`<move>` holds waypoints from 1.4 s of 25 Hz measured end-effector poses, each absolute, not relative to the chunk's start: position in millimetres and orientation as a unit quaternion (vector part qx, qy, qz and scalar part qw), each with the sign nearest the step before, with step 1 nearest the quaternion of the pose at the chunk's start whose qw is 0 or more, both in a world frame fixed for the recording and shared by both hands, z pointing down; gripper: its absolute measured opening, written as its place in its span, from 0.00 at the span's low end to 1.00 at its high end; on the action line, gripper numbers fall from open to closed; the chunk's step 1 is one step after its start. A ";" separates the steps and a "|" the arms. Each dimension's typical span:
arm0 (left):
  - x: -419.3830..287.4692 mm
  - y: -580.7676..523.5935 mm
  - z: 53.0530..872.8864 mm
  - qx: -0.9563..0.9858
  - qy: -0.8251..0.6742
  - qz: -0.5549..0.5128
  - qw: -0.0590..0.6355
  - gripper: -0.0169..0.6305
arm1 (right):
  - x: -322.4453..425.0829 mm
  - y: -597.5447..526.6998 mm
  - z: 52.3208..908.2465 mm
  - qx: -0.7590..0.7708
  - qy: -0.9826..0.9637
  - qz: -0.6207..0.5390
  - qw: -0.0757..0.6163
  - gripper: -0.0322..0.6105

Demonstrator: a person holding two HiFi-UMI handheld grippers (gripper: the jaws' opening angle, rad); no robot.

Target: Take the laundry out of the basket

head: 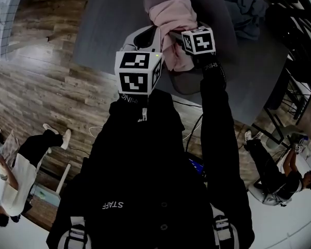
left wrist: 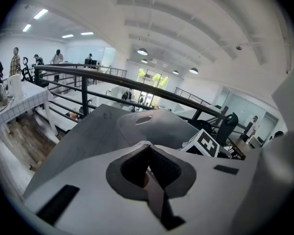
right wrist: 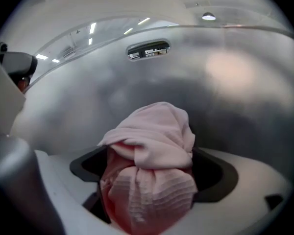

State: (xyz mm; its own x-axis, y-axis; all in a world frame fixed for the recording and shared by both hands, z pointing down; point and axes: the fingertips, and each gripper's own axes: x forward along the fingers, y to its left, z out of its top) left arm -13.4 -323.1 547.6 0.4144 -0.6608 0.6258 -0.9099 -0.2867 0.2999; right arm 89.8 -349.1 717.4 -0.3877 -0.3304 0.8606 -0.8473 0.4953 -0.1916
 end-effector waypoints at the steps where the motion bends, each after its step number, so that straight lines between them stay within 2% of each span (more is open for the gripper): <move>1: -13.7 -323.1 548.0 0.778 -0.505 0.195 0.320 0.03 | 88.6 -349.6 721.9 0.381 -0.765 0.326 0.404 0.86; 8: -15.3 -321.6 550.5 0.777 -0.504 0.195 0.322 0.03 | 91.4 -357.5 760.0 0.389 -0.739 0.326 0.442 0.89; 17: -24.1 -314.2 556.7 0.773 -0.508 0.196 0.325 0.03 | 90.0 -361.6 777.1 0.386 -0.737 0.314 0.458 0.89; 18: -25.7 -313.6 557.0 0.772 -0.509 0.195 0.326 0.03 | 89.6 -360.2 775.4 0.385 -0.738 0.312 0.458 0.86; 22: -30.4 -311.5 552.3 0.771 -0.513 0.190 0.325 0.03 | 88.7 -355.8 762.1 0.400 -0.736 0.304 0.455 0.58; 25: -32.5 -310.9 543.2 0.774 -0.515 0.184 0.319 0.03 | 89.3 -356.3 744.6 0.421 -0.735 0.291 0.445 0.45; 29: -36.8 -307.4 527.7 0.778 -0.517 0.175 0.310 0.03 | 91.5 -348.1 713.9 0.442 -0.740 0.289 0.417 0.40; 35: -45.6 -302.9 498.6 0.786 -0.522 0.154 0.294 0.03 | 95.2 -337.4 640.2 0.481 -0.756 0.247 0.369 0.40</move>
